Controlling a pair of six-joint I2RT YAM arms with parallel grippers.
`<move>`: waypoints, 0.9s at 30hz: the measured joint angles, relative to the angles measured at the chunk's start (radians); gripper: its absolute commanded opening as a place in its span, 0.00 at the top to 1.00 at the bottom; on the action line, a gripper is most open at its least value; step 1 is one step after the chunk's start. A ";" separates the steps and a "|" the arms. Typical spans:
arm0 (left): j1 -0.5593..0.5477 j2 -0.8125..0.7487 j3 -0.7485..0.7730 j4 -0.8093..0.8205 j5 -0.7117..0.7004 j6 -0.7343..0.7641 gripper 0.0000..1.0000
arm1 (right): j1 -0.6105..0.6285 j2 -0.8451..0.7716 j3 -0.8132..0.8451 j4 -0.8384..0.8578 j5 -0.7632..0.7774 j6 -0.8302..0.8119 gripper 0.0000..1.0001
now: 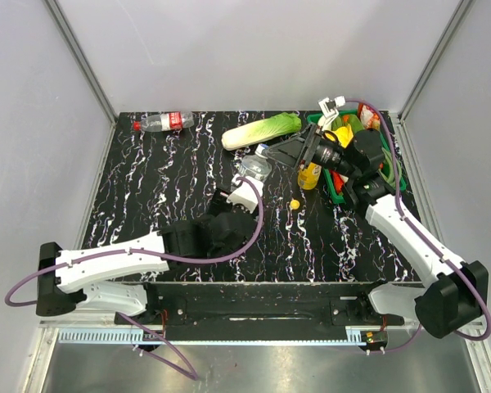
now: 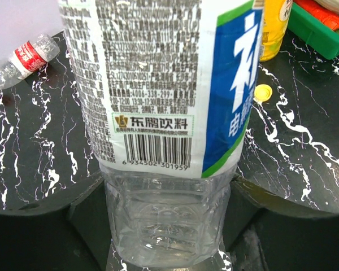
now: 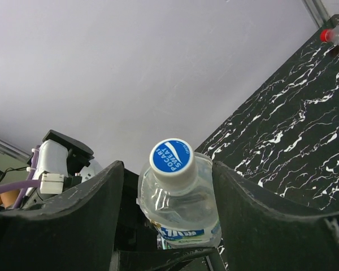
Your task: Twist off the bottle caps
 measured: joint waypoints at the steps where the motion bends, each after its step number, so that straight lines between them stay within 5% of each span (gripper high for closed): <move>1: 0.000 0.007 0.003 -0.001 0.000 0.000 0.97 | 0.000 0.001 0.000 0.008 0.000 0.005 0.32; 10: -0.002 0.027 0.010 -0.024 0.002 0.000 0.97 | -0.002 0.033 0.000 0.050 -0.031 0.027 0.54; 18: -0.001 0.057 0.042 -0.050 0.000 -0.009 0.97 | -0.012 0.062 0.000 0.081 -0.045 0.039 0.92; 27: 0.030 0.038 0.028 -0.028 0.084 -0.020 0.99 | -0.014 0.062 0.000 0.083 -0.047 0.039 1.00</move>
